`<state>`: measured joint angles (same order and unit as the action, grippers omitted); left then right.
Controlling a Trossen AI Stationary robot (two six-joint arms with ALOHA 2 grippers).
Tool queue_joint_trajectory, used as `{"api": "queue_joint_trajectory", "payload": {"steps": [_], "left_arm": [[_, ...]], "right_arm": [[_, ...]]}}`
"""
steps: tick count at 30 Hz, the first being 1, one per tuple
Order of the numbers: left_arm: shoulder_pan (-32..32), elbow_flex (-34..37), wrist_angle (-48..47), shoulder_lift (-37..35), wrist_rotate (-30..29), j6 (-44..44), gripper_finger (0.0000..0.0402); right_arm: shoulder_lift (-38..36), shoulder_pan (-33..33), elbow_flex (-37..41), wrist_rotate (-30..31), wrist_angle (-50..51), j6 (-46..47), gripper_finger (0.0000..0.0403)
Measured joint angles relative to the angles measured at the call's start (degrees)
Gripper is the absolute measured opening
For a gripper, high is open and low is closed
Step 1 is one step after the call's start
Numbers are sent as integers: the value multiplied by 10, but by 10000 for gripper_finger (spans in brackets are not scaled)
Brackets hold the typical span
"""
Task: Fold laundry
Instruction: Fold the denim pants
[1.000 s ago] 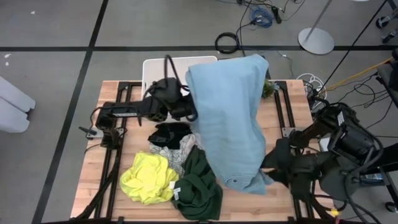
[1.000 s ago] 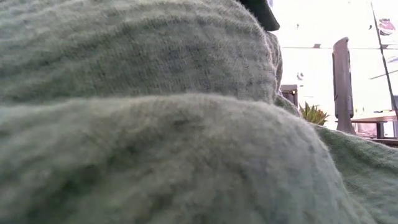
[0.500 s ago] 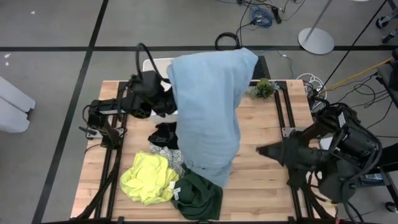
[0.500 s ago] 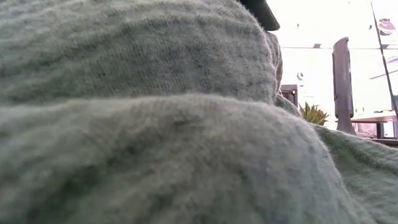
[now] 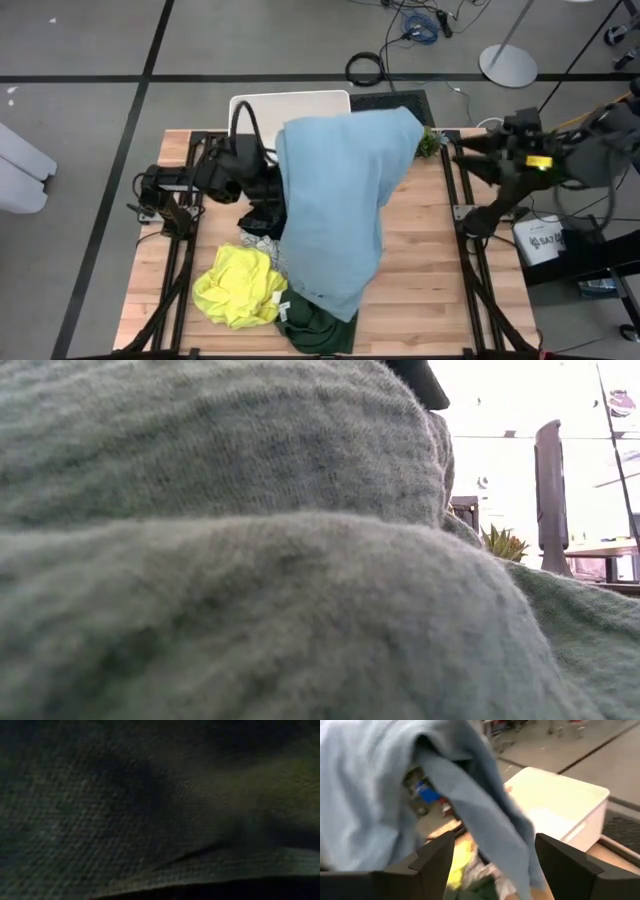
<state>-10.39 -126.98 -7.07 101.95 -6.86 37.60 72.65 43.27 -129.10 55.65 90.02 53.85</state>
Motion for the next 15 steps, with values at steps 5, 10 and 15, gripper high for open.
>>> {"api": "queue_joint_trajectory", "payload": {"steps": [5, 10, 15], "left_arm": [[-10, 0, -50, 0, 63, 26, 32], [-23, 0, -83, 5, 59, 20, 32], [-23, 1, -95, 7, 43, 19, 32]], "right_arm": [[2, 35, 38, -26, -1, -190, 258], [-4, 52, 182, -19, -2, -196, 257], [-85, 103, 375, 28, 0, 78, 258]]}}
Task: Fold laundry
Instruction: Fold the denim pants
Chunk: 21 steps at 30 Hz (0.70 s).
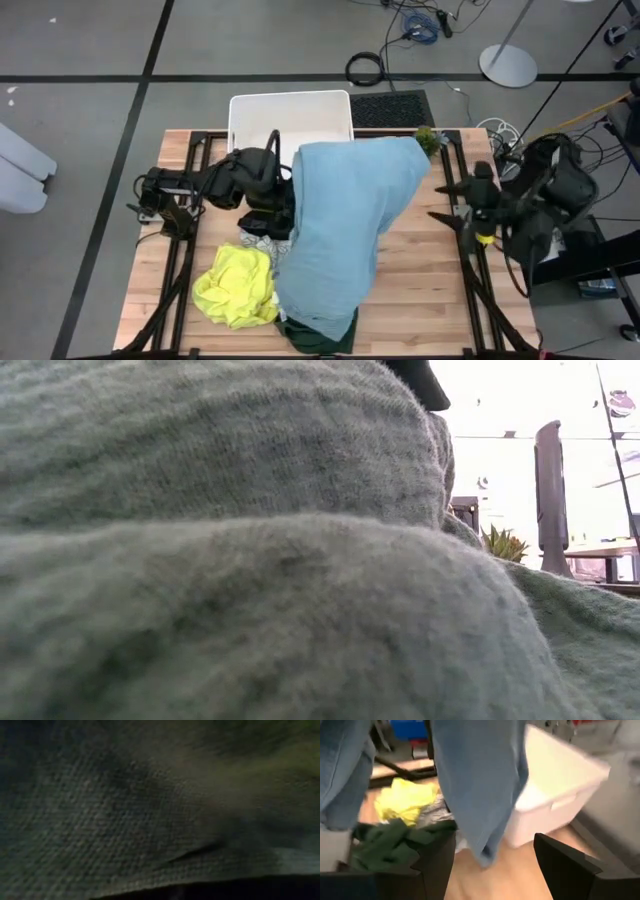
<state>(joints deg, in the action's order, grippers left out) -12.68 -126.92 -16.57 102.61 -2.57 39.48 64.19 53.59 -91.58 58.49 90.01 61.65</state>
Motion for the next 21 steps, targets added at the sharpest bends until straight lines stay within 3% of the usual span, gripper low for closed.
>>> {"api": "queue_joint_trajectory", "payload": {"steps": [2, 4, 6, 10, 14, 21], "left_arm": [[2, 7, 1, 4, 0, 0, 32], [3, 8, -7, 12, -5, -2, 32], [4, 9, -13, 24, -9, -2, 32], [4, 10, -5, 42, -14, 4, 32], [1, 10, 1, 54, -15, 16, 31], [-4, 10, 29, 76, -9, 45, 31]], "right_arm": [[-50, 44, 89, 30, -12, 138, 258], [-98, 82, 171, 107, -72, 261, 258], [-135, 106, 239, 177, -170, 323, 258], [-172, 107, 332, 227, -372, 333, 258], [-188, 105, 373, 291, -503, 293, 258], [-193, 97, 376, 315, -527, 284, 258]]}}
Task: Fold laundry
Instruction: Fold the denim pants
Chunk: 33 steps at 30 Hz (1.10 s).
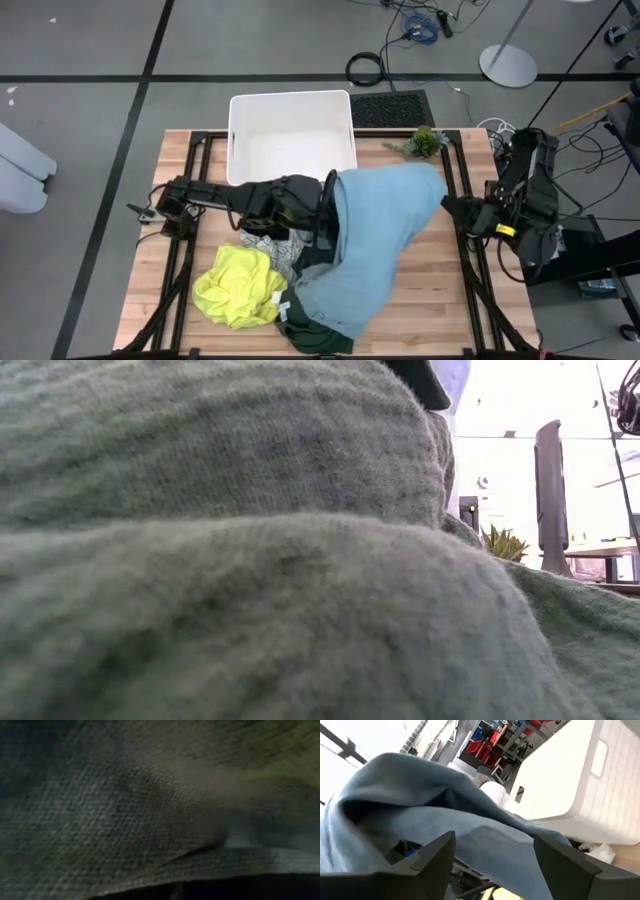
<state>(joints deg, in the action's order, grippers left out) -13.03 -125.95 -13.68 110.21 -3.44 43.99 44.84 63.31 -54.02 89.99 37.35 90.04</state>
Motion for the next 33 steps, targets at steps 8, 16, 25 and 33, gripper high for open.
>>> {"api": "queue_joint_trajectory", "payload": {"steps": [8, 16, 25, 33], "left_arm": [[-1, 0, -5, 1, 2, -18, 31], [6, 0, 20, 1, 7, -181, 31], [4, 0, 26, 1, 15, -181, 31], [0, 0, 24, 9, 17, -182, 31]], "right_arm": [[-24, -2, 0, -4, -8, -283, 258], [0, -3, 0, -63, -105, -979, 258], [91, -74, 0, -44, -186, -1127, 258], [132, -140, 0, -29, -226, -1153, 249]]}}
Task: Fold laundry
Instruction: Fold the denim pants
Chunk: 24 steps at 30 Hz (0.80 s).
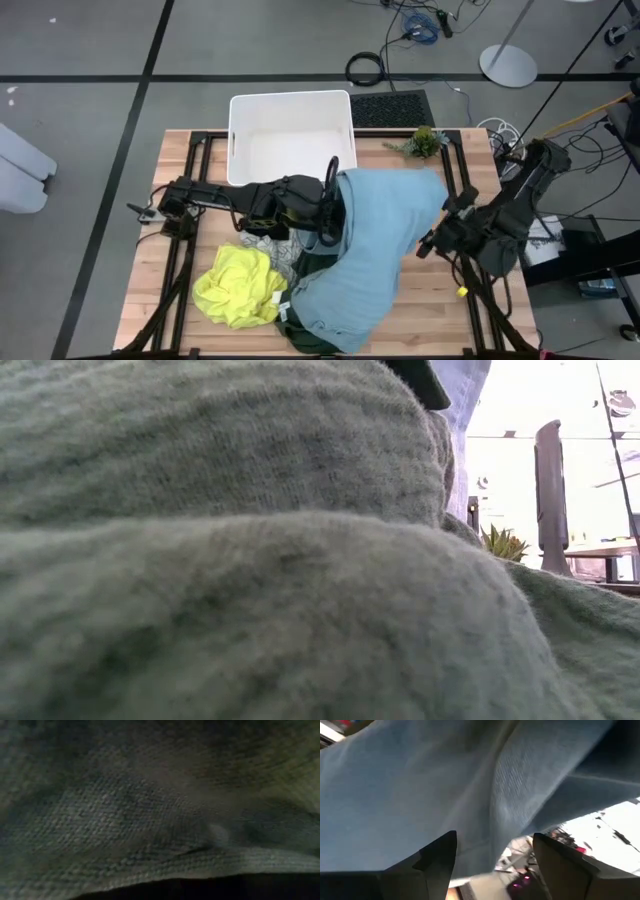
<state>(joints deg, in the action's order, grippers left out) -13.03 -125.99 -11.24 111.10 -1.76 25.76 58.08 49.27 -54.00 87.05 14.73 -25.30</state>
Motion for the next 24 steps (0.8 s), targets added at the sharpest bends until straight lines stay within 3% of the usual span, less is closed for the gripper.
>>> {"api": "queue_joint_trajectory", "payload": {"steps": [3, 6, 9, 13, 15, 18, 24], "left_arm": [[-1, 0, 0, 5, 2, -1, 31], [-2, 0, 3, 9, 19, -5, 31], [-4, 0, 4, 9, 39, -9, 30], [-10, 0, 6, 9, 60, -15, 31], [-17, 0, 6, 9, 62, -15, 31], [-30, 0, -2, 9, 53, -9, 31], [-41, -17, -4, 4, -26, 11, 31]], "right_arm": [[-1, -14, 0, -17, -6, -15, 236], [-8, -17, 0, -31, -38, -88, 222], [-14, -17, 0, -78, -140, -210, 208], [-15, -17, 0, -95, -320, -409, 195], [-20, -17, 0, -116, -350, -449, 192], [-22, -16, 0, -114, -353, -456, 190], [-6, 4, 0, -106, -291, -339, 190]]}}
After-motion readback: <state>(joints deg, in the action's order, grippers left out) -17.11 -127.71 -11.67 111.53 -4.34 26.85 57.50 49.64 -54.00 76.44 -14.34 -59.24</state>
